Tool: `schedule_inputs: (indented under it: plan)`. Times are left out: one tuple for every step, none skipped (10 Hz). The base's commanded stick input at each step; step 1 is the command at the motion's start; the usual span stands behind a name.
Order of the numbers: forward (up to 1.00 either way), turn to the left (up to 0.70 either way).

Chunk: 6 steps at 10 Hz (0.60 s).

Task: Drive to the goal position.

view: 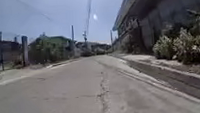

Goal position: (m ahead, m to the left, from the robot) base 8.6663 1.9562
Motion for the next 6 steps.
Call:
schedule_inputs:
  plan:
    - [1.0,0.01]
    - [1.0,0.01]
    - [1.0,0.01]
    - [1.0,0.01]
    - [1.0,0.01]
    - [1.0,0.01]
